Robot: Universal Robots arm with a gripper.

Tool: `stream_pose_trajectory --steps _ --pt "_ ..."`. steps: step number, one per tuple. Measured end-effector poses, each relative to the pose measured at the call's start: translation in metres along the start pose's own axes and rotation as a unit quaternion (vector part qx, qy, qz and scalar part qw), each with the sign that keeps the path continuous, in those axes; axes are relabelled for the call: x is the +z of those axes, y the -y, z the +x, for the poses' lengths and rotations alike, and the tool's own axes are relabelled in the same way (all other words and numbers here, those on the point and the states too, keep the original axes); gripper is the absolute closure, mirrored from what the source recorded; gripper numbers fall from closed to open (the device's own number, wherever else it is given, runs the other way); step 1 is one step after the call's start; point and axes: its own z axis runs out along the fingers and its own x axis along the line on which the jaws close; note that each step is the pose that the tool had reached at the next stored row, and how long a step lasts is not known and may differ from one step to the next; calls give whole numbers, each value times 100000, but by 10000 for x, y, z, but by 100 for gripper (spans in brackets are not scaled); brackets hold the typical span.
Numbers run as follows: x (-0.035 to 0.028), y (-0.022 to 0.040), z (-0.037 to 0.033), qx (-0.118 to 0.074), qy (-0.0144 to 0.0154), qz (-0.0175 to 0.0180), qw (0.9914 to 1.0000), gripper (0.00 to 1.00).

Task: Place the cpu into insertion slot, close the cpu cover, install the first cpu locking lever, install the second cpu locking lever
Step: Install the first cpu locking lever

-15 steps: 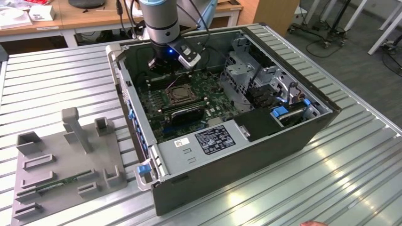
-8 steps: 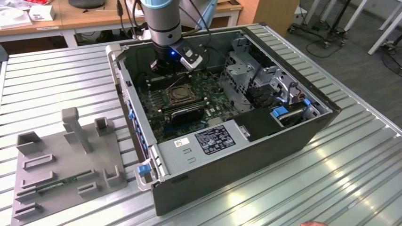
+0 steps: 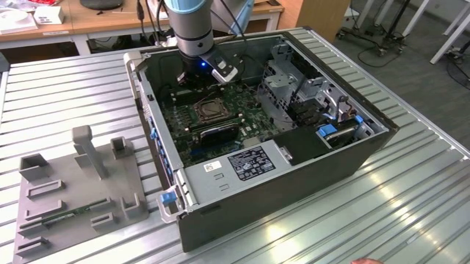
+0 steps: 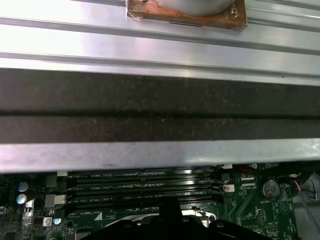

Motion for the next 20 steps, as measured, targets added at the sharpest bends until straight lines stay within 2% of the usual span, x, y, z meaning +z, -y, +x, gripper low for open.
stream_pose_trajectory --steps 13,20 --pt "131 40 -7 -1 -1 3 100000 89" --pt "176 49 -1 -1 10 -13 100000 89"
